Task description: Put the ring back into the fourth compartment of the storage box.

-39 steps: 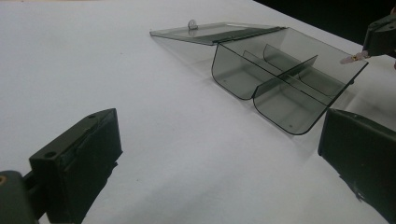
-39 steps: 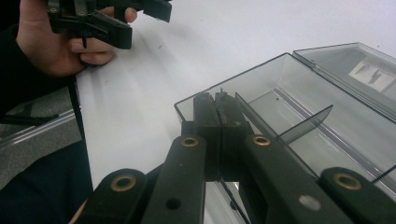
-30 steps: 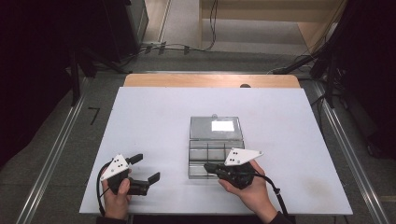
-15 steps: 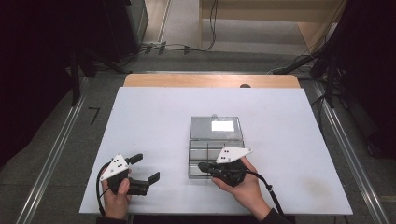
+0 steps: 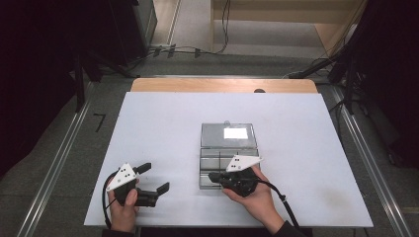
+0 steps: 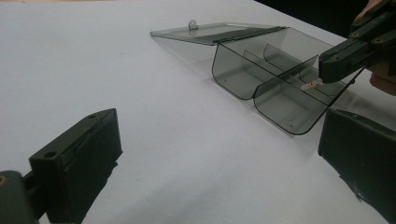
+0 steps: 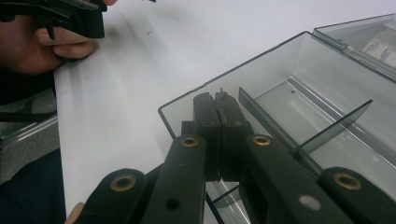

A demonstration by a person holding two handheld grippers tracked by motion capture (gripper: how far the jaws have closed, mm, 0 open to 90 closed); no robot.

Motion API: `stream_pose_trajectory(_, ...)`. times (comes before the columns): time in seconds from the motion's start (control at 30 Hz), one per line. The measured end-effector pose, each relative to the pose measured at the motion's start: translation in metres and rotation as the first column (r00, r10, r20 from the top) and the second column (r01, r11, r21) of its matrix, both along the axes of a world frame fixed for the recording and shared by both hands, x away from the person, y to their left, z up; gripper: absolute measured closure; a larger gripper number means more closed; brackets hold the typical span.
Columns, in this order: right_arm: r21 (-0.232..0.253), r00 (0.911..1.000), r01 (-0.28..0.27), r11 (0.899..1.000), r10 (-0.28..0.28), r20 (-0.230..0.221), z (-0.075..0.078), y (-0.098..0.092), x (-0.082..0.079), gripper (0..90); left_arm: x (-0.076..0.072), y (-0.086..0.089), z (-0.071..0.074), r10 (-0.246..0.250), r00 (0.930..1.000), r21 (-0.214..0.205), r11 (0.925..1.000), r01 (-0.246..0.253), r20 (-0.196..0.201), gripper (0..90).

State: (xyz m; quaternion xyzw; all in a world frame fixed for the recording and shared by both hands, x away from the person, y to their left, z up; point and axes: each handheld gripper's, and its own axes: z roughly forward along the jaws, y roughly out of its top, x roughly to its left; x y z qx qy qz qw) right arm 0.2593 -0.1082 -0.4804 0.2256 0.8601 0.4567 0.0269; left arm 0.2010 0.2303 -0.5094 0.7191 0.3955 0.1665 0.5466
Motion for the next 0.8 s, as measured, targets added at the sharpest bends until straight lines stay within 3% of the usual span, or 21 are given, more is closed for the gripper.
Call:
stream_pose_trajectory(0.67, -0.012, 0.9992, 0.001, 1.000, -0.001, -0.040, -0.0073, 0.0017, 0.0025, 86.9, 0.0006, -0.0001, 0.0000, -0.003, 1.0000, 0.002, 1.0000, 0.003, -0.001, 0.0)
stream_pose_trajectory(0.8, 0.004, 0.9986, 0.004, 1.000, -0.004, -0.052, -0.0064, -0.0005, 0.0036, 82.7, 0.0003, -0.0002, 0.0000, -0.002, 1.0000, 0.001, 1.0000, 0.002, 0.000, 0.0)
